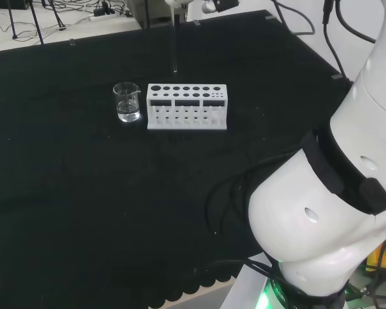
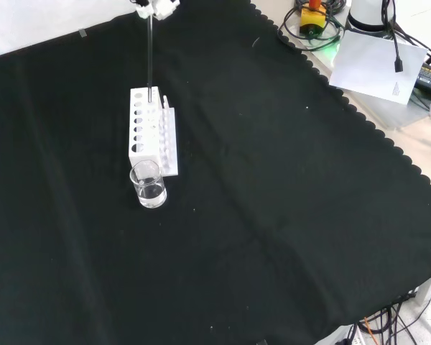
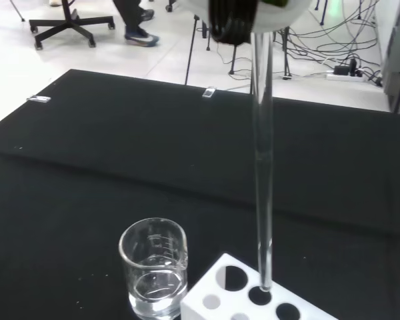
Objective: Stir in the beaker to the left of the white test tube rack with the glass rod.
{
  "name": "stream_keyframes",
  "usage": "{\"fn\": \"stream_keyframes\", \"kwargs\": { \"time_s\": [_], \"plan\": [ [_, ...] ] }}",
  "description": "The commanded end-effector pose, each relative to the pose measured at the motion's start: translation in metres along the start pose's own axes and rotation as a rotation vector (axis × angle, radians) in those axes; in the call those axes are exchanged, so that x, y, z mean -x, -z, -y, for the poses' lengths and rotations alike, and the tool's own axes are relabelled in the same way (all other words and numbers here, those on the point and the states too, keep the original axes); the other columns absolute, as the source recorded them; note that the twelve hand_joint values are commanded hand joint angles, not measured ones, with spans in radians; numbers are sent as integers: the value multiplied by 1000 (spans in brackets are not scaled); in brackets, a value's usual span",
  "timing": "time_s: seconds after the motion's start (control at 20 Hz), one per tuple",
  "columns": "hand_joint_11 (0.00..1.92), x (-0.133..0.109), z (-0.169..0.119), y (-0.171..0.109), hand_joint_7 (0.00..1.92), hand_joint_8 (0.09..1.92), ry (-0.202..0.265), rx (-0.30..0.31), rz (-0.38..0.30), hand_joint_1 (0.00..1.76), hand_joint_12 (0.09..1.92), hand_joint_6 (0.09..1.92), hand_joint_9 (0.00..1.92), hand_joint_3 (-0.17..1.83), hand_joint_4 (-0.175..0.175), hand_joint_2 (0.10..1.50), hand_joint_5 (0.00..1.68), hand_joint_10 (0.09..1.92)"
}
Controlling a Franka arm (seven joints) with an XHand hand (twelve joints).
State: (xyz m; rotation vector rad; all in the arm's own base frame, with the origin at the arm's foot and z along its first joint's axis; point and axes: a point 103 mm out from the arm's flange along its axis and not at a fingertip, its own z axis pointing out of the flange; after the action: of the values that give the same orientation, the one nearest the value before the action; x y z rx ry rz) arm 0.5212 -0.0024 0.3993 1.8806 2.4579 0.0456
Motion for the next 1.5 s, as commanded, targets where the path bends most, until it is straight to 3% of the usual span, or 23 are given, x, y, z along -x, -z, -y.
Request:
{"fn": "stream_keyframes", "kwargs": {
  "time_s": [0.05,0.35,0.8,1.3,1.5],
  "plan": [
    [1665,-11,-8,-5,1066,1245,21,-1,-2,1289,805,742,1668,392,-175,909,1000,902],
    [1667,-21,-25,-11,1065,1244,46,0,-30,1289,807,735,1669,379,-175,915,1002,901],
    [1668,-51,-66,-13,1065,1234,141,24,-58,1289,811,712,1673,327,-175,939,1009,897],
    [1668,-55,-100,-38,1064,1232,195,10,-91,1288,811,708,1674,318,-175,944,1011,896],
    [1669,-51,-107,-50,1064,1232,195,4,-116,1288,811,706,1674,314,-175,946,1011,896]
  ]
}}
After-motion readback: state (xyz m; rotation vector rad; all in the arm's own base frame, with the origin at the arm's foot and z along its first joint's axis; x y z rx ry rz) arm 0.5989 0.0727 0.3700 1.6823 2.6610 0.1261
